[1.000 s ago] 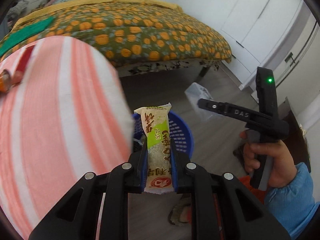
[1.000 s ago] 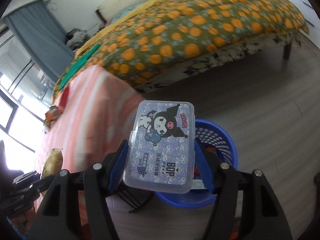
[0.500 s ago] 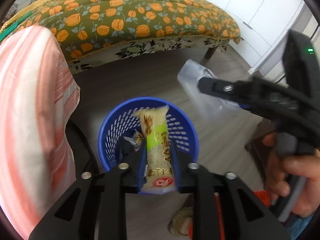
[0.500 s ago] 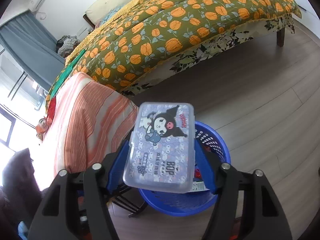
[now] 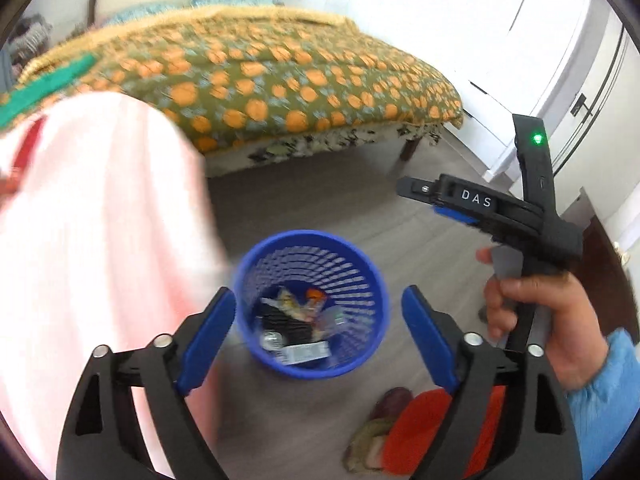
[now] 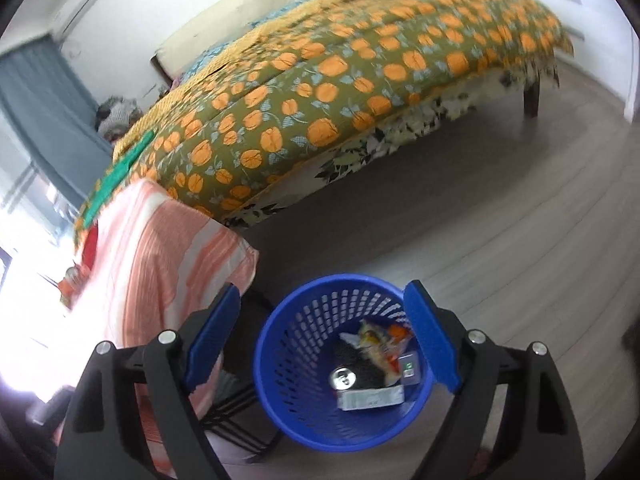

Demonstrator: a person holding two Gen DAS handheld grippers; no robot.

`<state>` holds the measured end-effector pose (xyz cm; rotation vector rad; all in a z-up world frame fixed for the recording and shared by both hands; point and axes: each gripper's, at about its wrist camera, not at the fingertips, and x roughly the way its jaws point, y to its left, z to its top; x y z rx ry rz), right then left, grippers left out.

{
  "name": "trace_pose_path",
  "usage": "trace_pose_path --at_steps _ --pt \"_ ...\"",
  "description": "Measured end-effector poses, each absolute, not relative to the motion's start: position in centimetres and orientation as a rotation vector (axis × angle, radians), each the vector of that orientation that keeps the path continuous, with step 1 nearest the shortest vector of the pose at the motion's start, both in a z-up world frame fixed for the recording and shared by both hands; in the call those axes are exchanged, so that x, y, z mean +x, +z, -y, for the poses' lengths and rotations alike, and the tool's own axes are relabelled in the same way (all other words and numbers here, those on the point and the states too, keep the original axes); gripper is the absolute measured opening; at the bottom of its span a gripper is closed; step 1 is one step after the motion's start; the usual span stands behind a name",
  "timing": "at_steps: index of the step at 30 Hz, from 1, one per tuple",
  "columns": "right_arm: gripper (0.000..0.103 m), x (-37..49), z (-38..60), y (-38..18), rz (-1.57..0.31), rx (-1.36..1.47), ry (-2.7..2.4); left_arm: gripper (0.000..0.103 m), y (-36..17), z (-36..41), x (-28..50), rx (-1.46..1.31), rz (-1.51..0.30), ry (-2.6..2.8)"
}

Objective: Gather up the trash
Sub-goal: 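Swing both tools back over the table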

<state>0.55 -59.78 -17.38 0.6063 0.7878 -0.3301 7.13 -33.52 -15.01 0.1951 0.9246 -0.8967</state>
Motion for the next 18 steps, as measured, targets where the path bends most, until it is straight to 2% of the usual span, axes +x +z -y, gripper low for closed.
trace_pose_path --at_steps 9,18 --pt "0.086 1.8 46.0 -14.7 -0.752 0.148 -0.196 0.091 -14.9 17.3 10.3 0.224 -0.896 -0.606" --pt "0.086 8.9 29.4 -12.3 -0.838 0.039 0.108 0.091 -15.5 3.8 14.4 0.178 -0.915 -0.392"
